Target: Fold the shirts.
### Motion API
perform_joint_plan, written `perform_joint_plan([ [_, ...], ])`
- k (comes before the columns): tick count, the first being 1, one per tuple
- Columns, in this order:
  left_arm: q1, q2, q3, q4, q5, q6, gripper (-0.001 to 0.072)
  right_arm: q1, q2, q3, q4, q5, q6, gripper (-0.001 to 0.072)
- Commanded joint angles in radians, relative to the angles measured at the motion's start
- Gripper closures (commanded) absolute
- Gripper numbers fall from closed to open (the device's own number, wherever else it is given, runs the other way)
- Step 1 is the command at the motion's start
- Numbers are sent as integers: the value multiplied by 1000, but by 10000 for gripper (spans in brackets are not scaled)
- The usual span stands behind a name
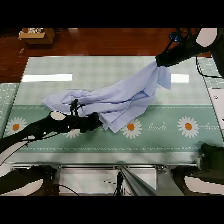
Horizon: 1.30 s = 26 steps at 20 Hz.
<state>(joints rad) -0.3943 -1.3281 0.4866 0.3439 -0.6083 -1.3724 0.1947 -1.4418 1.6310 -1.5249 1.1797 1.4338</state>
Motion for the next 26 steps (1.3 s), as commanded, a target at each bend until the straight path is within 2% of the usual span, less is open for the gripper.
perform_joint_plan([
  [1, 40, -1, 3, 4, 2, 4, 635, 0, 0, 1, 0, 2, 2, 686],
  [2, 41, -1, 7, 4, 1, 21, 636, 0, 0, 1, 0, 2, 2, 686],
  [3, 40, -1, 11, 4, -1, 37, 691, 0, 0, 1, 0, 1, 2, 686],
  [6, 40, 2, 37, 3, -18, 102, 691, 0, 0, 1, 0, 2, 2, 686],
  [10, 41, 53, 153, 4, -139, 223, 692, 0, 6, 1, 0, 2, 1, 686],
  [13, 66, 192, 280, 4, -156, 232, 693, 0, 54, 1, -3, -7, -5, 686],
  [20, 329, 512, 608, 5, -164, 235, 693, 0, 293, 1, 1, -64, -6, 686],
  [26, 600, 657, 872, 6, -164, 265, 693, 0, 591, 1, -20, -283, 19, 686],
])
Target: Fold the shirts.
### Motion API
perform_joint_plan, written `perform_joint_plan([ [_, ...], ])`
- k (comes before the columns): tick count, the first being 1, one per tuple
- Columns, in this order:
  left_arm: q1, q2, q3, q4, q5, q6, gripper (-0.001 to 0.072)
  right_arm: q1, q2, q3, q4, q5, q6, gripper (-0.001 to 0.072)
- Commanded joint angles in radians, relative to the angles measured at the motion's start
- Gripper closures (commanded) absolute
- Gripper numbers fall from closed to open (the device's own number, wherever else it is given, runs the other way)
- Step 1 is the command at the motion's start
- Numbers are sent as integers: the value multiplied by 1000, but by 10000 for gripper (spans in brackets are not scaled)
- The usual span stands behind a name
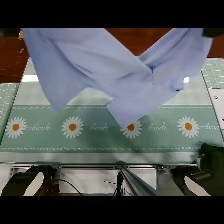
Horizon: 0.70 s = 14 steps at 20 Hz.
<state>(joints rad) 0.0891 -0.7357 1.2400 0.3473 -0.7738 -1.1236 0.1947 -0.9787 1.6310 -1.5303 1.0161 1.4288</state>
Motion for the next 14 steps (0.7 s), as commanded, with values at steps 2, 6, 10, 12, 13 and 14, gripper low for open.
perform_joint_plan([
  [2, 195, 94, 201, 5, 2, 16, 693, 0, 204, 1, -64, -181, 97, 686],
  [6, 304, 147, 324, 85, -5, 0, 693, 0, 321, 2, -153, -233, 229, 686],
  [10, 322, 200, 385, 352, -197, -241, 693, 0, 376, 67, -181, -137, 244, 686],
  [12, 322, 236, 385, 453, -326, -322, 693, 0, 380, 120, -226, -29, 259, 686],
  [13, 322, 257, 386, 497, -385, -352, 693, 0, 380, 148, -243, 49, 261, 686],
  [14, 322, 279, 386, 534, -432, -374, 693, 0, 380, 176, -256, 136, 261, 686],
])
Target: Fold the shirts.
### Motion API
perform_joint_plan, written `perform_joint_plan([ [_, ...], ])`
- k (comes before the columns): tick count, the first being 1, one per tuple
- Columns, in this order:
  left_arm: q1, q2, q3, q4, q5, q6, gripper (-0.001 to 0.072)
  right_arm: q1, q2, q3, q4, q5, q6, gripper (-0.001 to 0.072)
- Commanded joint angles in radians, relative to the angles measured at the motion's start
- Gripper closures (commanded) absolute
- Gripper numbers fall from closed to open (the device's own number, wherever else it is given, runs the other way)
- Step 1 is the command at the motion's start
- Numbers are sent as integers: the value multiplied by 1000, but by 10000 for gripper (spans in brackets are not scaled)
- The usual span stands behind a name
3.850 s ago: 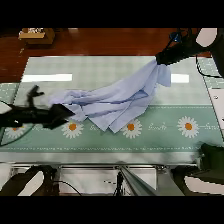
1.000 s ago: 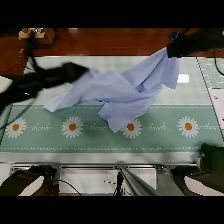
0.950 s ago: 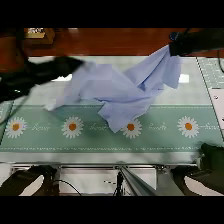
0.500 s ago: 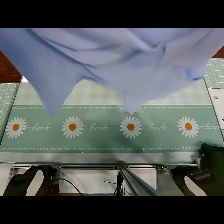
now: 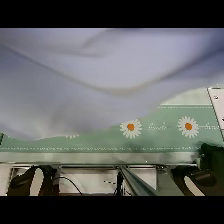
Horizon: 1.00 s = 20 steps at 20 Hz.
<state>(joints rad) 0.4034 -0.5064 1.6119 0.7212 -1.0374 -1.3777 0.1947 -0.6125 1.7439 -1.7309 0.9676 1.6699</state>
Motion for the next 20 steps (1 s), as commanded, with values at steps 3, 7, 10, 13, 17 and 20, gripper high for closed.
perform_joint_plan([
  [3, 8, 120, 14, 241, -274, -194, 693, 0, 14, 123, -76, 397, 12, 686],
  [7, 8, 156, 14, 240, -451, -308, 693, 0, -4, 132, -66, 653, -23, 686],
  [10, 8, 148, 2, 240, -526, -312, 694, 0, -93, 132, -67, 855, -129, 686],
  [13, 8, 137, -80, 249, -560, -311, 694, 0, -219, 132, -27, 846, -169, 686],
  [17, 8, 106, -306, 271, -497, -245, 693, 0, -438, 132, -23, 667, -203, 686],
  [20, 8, 48, -510, 266, -355, -169, 693, 0, -629, 132, 59, 546, -212, 686],
])
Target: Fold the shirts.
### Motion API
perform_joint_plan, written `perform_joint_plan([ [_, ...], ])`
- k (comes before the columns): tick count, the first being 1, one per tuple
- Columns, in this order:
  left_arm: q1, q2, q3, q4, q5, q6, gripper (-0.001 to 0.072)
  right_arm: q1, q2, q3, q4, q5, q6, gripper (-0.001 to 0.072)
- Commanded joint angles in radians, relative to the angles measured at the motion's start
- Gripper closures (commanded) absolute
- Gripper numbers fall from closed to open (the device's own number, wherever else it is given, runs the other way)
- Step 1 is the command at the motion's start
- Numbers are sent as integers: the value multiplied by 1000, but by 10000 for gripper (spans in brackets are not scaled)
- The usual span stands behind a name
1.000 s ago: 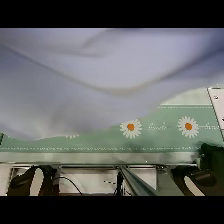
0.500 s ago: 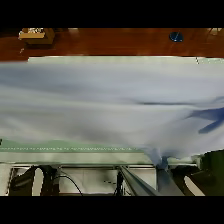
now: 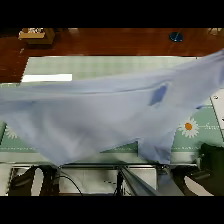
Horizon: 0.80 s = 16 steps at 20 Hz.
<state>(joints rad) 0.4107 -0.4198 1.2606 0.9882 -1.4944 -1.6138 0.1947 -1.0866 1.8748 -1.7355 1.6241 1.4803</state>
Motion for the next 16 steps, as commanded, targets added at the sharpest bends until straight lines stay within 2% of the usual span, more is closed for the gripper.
perform_joint_plan([
  [1, 0, -66, -215, -7, 163, 103, 693, 0, -217, 1, 90, -156, -27, 686],
  [4, -2, -203, -328, -85, 363, 225, 693, 0, -370, 1, 134, -325, -27, 686],
  [8, -64, -457, -335, -242, 605, 425, 693, 0, -502, 1, 172, -539, -26, 687],
  [10, -118, -587, -327, -305, 686, 486, 693, 0, -542, 1, 187, -623, -24, 686],
  [12, -177, -706, -316, -312, 761, 530, 693, 0, -574, 1, 186, -678, 9, 686],
  [16, -254, -869, -310, -312, 843, 528, 692, 0, -653, 1, 182, -676, 65, 686],
])
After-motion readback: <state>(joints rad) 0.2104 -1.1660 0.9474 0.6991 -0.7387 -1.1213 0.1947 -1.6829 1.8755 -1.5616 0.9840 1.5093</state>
